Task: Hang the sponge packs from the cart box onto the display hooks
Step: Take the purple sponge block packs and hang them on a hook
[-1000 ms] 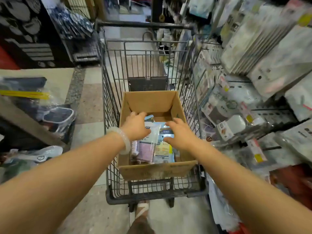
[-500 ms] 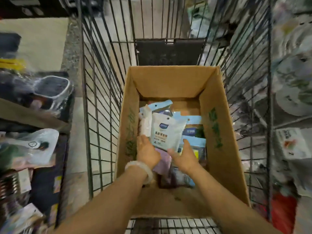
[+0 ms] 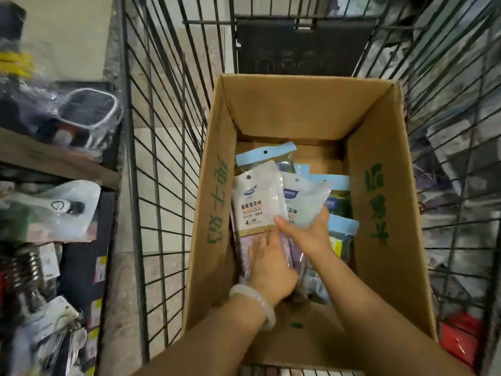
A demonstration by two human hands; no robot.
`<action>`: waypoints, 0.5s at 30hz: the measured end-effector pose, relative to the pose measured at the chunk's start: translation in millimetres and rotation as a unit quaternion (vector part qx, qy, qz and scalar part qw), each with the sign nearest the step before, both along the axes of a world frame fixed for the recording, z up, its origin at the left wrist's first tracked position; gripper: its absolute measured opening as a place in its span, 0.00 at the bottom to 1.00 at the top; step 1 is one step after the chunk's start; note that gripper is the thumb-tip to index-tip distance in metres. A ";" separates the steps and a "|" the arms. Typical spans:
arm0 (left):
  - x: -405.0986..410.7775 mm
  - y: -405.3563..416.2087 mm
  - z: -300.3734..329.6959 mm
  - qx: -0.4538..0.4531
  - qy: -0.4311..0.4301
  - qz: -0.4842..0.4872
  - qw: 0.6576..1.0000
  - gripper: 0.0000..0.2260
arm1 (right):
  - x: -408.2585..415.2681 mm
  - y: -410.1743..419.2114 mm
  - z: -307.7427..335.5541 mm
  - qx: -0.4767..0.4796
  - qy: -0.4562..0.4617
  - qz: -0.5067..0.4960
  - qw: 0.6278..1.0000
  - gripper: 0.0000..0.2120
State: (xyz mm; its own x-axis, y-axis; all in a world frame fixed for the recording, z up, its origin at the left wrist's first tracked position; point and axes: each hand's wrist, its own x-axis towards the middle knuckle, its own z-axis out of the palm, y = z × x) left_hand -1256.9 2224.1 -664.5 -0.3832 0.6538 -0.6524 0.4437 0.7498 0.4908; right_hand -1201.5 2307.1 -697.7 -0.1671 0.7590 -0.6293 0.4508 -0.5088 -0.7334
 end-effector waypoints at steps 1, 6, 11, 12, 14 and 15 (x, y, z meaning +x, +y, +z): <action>-0.8 -0.4 -0.6 0.004 -0.010 0.002 1.000 0.29 | -1.1 1.4 -3.4 0.003 -0.009 -0.003 1.000 0.46; -20.4 -8.3 2.3 0.033 -0.157 0.119 0.980 0.19 | 3.4 11.7 -7.7 -0.031 -0.026 0.029 0.999 0.47; -42.3 -0.9 -5.3 -0.014 -0.105 0.254 0.961 0.22 | 17.4 11.0 5.8 -0.032 -0.035 0.012 0.999 0.49; -44.5 2.3 -7.9 -0.036 -0.109 0.269 0.956 0.28 | 20.6 11.0 7.0 -0.039 -0.036 0.004 0.999 0.49; -46.3 7.5 -10.7 -0.066 -0.183 0.321 0.927 0.38 | 27.8 12.6 9.2 -0.046 -0.038 -0.008 0.998 0.50; -45.8 9.3 -11.8 -0.071 -0.233 0.345 0.907 0.38 | 31.2 14.3 10.7 -0.048 -0.037 -0.013 0.998 0.50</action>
